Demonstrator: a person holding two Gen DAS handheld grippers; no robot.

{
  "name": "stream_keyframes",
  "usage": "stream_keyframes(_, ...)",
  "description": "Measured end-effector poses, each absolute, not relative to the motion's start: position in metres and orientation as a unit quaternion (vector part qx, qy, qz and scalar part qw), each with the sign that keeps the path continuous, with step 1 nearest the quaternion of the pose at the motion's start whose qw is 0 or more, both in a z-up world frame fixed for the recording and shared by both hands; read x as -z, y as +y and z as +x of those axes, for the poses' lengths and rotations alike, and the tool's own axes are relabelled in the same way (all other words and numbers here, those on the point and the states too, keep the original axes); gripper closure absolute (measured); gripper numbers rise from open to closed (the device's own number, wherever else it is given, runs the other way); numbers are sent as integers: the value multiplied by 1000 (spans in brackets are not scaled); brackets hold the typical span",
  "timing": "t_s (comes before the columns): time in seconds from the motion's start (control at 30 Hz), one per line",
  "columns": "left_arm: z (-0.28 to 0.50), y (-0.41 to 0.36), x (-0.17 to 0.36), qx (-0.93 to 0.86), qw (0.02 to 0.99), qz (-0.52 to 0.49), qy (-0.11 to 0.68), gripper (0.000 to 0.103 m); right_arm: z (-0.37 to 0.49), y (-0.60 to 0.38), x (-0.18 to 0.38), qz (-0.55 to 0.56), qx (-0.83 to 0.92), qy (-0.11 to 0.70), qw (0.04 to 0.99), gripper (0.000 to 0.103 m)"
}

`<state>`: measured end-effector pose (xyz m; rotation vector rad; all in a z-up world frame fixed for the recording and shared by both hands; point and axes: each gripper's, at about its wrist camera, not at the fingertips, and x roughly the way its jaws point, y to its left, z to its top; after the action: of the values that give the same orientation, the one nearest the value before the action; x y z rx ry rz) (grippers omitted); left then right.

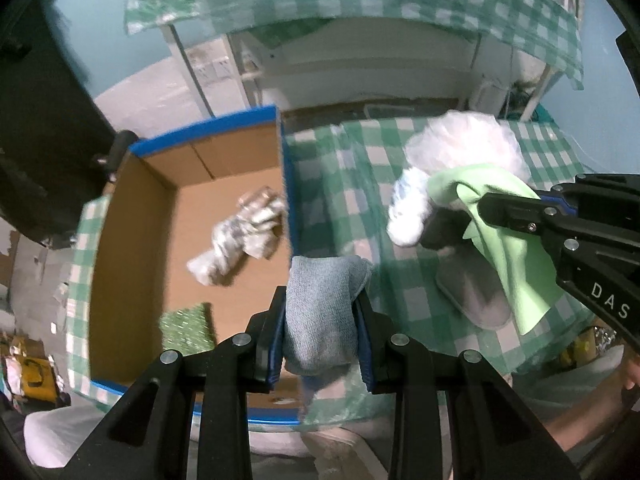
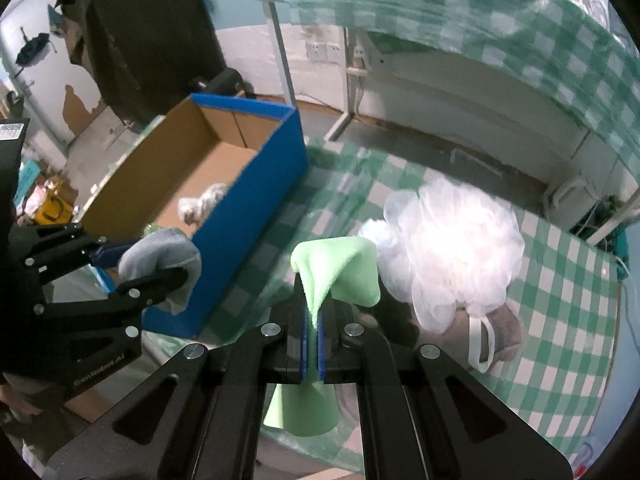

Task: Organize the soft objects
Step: 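Lift the green felt with the right tool while the left tool carries the grey cloth over the box, then carry the green felt with the right tool while the left tool lowers the grey cloth into the box, then open both tools to drop the grey cloth and green felt into the box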

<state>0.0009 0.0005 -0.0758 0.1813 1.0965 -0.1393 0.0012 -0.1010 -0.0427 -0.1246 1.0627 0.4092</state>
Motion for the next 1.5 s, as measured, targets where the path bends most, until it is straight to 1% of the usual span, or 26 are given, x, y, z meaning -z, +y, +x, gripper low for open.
stream_keyframes(0.27, 1, 30, 60, 42, 863, 73, 499, 72, 5, -73, 30, -65, -216, 490, 842, 101)
stream_keyframes(0.6, 0, 75, 60, 13, 866, 40, 497, 72, 15, -22, 24, -80, -246, 481, 838, 101)
stream_keyframes(1.03, 3, 129, 75, -27, 860, 6, 510, 72, 29, 41, 37, -94, -276, 492, 820, 101)
stream_keyframes(1.37, 3, 152, 93, -56, 850, 8, 523, 72, 39, 80, 64, -99, -291, 518, 798, 100)
stream_keyframes(1.43, 3, 155, 96, -61, 849, 13, 524, 65, 40, 84, 69, -100, -291, 522, 796, 100)
stream_keyframes(1.47, 3, 156, 97, -62, 849, 15, 525, 61, 40, 87, 71, -102, -291, 523, 795, 97)
stream_keyframes(1.5, 3, 157, 98, -64, 848, 17, 526, 54, 41, 89, 73, -103, -290, 525, 793, 93)
